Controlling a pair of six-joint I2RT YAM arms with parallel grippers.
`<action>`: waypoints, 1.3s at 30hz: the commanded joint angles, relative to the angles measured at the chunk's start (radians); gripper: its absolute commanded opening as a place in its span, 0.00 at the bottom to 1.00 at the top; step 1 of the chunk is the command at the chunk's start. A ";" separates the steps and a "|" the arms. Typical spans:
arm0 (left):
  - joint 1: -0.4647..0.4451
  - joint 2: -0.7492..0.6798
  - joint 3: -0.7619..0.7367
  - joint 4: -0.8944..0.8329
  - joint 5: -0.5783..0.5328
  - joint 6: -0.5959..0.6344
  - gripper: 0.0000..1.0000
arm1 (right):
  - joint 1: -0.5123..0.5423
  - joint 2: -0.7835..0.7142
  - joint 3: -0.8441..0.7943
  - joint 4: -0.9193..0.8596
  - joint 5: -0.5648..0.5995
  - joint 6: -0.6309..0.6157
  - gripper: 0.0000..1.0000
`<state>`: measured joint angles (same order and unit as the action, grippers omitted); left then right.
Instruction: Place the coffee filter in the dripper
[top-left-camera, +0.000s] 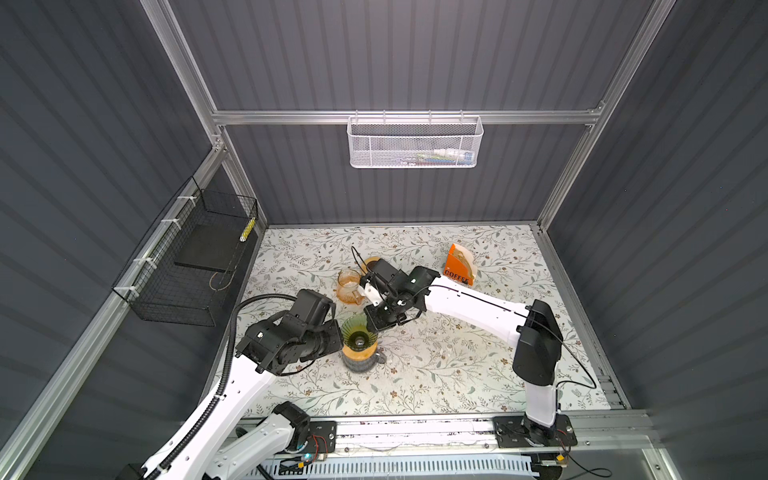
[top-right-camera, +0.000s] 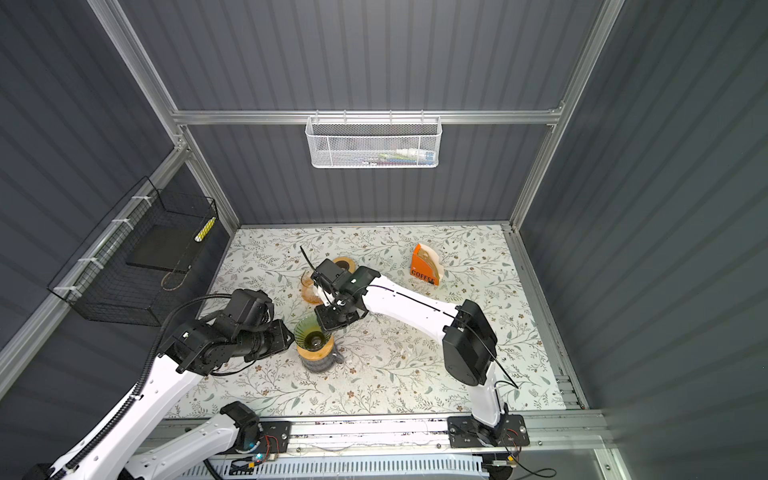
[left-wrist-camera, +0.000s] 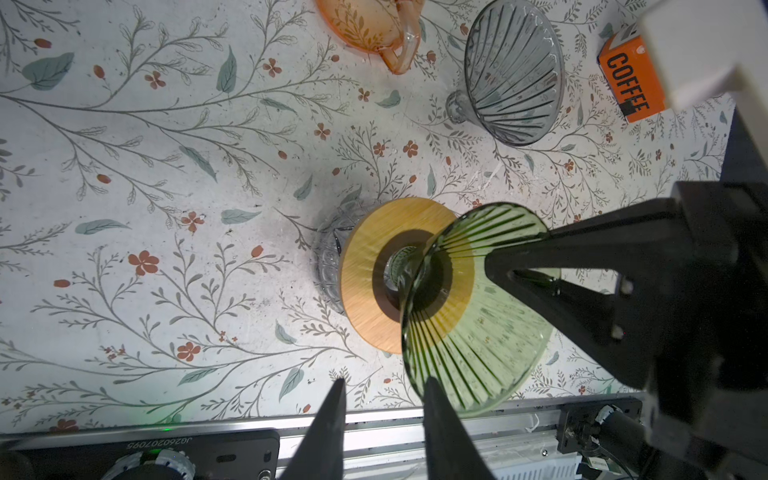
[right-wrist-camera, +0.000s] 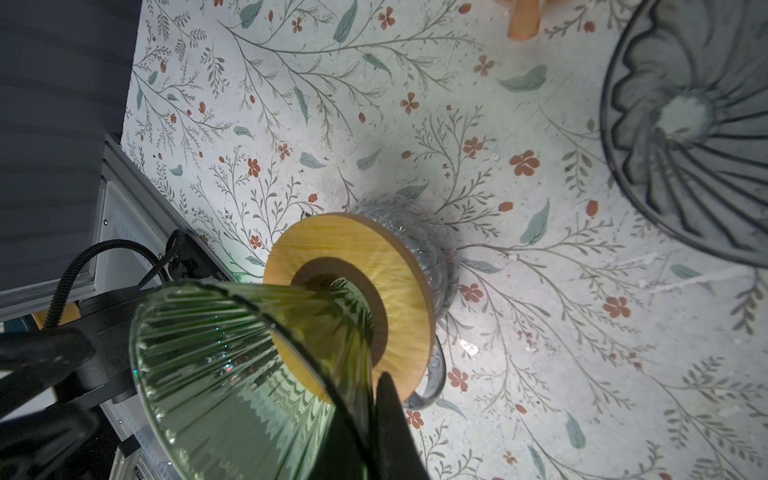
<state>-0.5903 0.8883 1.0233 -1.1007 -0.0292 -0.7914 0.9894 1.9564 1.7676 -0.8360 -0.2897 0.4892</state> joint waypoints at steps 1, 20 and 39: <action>0.001 -0.005 -0.018 0.002 -0.010 0.020 0.32 | 0.004 0.010 0.024 -0.011 0.009 -0.011 0.00; 0.001 -0.006 -0.053 0.053 -0.034 0.018 0.24 | 0.005 0.022 0.036 -0.034 0.035 -0.014 0.00; 0.001 0.016 -0.044 0.081 -0.052 0.014 0.20 | 0.013 0.034 0.039 -0.049 0.067 -0.014 0.00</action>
<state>-0.5903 0.8974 0.9657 -1.0252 -0.0677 -0.7914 0.9970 1.9694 1.7805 -0.8543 -0.2428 0.4858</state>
